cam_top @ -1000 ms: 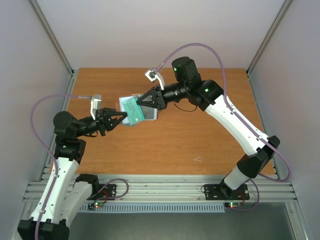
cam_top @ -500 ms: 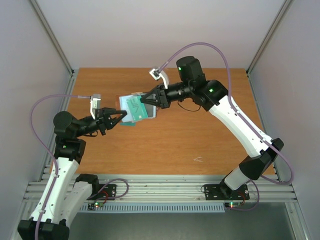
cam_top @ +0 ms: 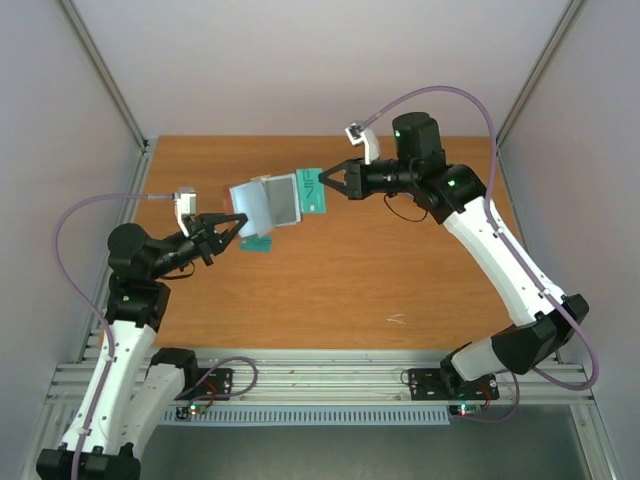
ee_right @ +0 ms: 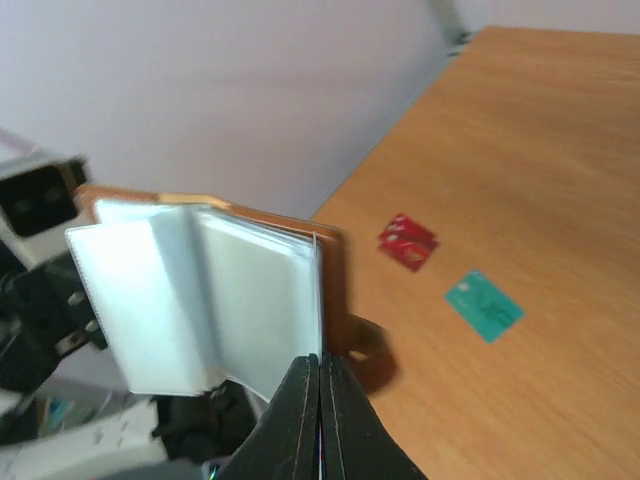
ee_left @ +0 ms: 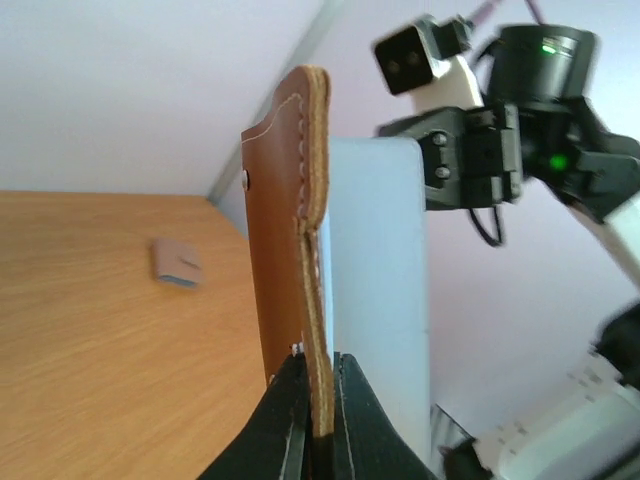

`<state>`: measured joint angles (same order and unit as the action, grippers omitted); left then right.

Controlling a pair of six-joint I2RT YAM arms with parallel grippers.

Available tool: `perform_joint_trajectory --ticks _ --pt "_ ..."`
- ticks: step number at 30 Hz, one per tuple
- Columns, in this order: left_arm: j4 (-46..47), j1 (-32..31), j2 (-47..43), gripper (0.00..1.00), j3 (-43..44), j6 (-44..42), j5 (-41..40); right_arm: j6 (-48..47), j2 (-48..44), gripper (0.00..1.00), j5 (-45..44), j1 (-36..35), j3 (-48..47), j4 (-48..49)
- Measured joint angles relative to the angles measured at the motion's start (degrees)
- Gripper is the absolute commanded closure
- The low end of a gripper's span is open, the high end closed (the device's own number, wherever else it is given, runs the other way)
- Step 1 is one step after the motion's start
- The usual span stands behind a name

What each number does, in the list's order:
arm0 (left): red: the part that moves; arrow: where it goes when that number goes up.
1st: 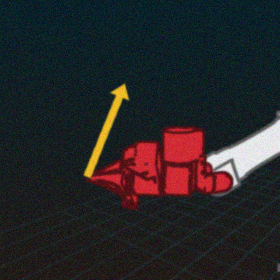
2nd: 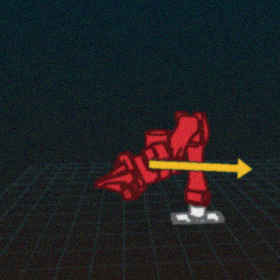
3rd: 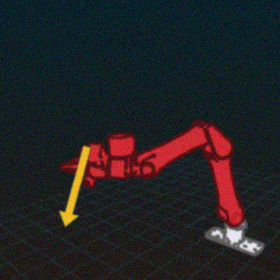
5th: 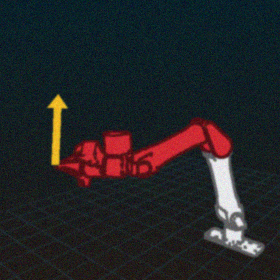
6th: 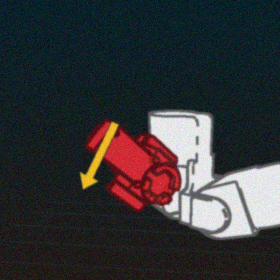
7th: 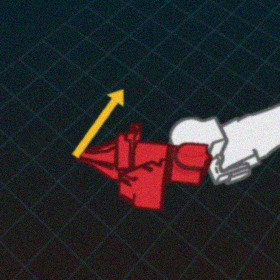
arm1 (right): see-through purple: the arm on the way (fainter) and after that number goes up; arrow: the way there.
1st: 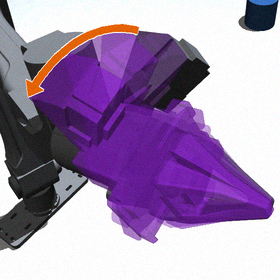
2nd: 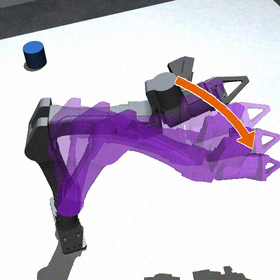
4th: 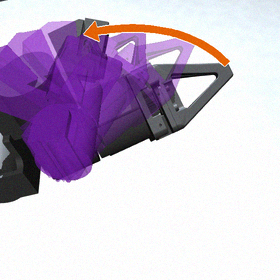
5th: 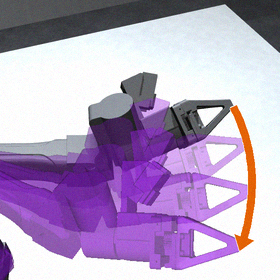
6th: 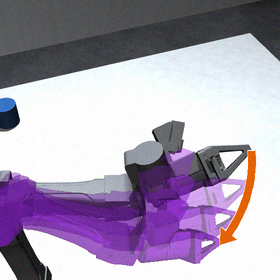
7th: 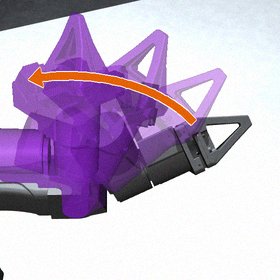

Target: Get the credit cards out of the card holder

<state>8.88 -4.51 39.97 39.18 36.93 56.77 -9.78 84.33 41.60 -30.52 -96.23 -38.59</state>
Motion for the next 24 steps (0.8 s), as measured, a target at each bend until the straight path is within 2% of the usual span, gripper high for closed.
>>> perform_joint_trajectory --ticks 5,12,17,24 --pt "-10.21 2.29 -1.92 1.0 0.02 -2.62 -12.26 10.97 -1.81 0.99 -9.42 2.93 6.67 6.62" --pt "-24.17 7.3 -4.98 1.0 0.02 -3.34 -30.42 37.35 -1.66 0.99 -29.75 0.0 20.76 17.03" --pt "-29.03 8.63 -10.71 1.0 -1.22 -3.3 -39.41 53.02 6.4 0.99 -39.74 -6.49 19.28 20.61" --pt "-31.52 9.07 -20.87 1.0 -8.31 -2.86 -49.13 73.22 21.44 0.99 -46.1 -13.05 10.19 17.81"
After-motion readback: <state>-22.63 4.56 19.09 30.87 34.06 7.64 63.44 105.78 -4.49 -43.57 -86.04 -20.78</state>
